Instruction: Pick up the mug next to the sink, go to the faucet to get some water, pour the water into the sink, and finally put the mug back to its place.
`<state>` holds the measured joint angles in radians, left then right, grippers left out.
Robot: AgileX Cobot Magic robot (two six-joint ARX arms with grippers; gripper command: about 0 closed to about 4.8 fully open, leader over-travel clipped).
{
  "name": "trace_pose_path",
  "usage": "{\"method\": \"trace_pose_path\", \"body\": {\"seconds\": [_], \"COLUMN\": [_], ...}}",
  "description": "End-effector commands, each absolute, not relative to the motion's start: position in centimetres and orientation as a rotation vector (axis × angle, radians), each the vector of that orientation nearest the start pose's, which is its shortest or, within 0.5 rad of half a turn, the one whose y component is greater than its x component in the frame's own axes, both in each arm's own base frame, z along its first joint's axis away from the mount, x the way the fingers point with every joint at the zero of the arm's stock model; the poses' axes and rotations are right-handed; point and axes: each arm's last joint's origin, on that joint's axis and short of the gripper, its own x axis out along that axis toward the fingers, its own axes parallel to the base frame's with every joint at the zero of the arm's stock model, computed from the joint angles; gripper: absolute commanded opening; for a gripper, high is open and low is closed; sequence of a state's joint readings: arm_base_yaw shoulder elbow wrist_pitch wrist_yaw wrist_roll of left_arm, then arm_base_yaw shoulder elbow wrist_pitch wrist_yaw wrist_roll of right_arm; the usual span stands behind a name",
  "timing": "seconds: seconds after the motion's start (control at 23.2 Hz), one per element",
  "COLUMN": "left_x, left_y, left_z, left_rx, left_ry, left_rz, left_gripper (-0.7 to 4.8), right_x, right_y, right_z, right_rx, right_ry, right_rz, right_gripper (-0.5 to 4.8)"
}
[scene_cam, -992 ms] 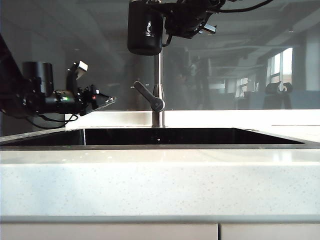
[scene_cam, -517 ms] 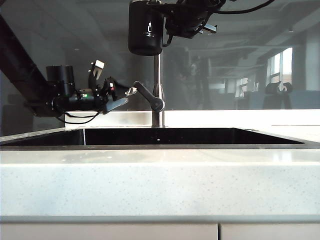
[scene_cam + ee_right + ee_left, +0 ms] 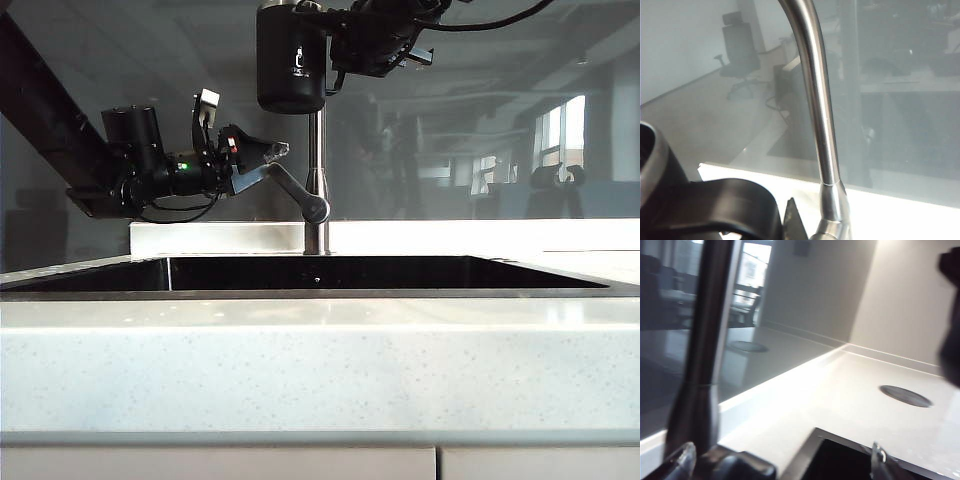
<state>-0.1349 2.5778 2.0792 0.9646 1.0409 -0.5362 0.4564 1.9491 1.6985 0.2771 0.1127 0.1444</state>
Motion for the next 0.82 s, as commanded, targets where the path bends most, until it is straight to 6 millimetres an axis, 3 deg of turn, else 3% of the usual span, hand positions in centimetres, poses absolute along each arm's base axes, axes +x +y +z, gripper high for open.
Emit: {"method": "trace_pose_path", "body": {"seconds": [0.04,0.47,0.56,0.82], "left_x": [54.90,54.68,54.62,54.45], "left_y": [-10.05,-10.10,-10.01,-10.04], "left_z": [22.33,22.08,22.05,22.09], "left_rx": [-0.235,-0.249,-0.249,-0.244], "left_ry": [-0.121,-0.025,-0.003,0.034], "left_rz": [-1.295,-1.397,-1.424,-1.473], "left_gripper": [4.53,4.52,4.23,4.22], "right_x": [41.62,41.56,41.56,41.55], "right_y": [20.19,20.16,20.16,20.15], "right_z": [36.13,36.27,36.27,36.29], "right_rx": [0.171,0.173,0.173,0.173], "right_ry": [-0.058,-0.063,-0.063,-0.063], "right_rz": [0.350,0.351,0.351,0.351], "right_gripper": [-0.05,-0.05,-0.05,-0.05]}}
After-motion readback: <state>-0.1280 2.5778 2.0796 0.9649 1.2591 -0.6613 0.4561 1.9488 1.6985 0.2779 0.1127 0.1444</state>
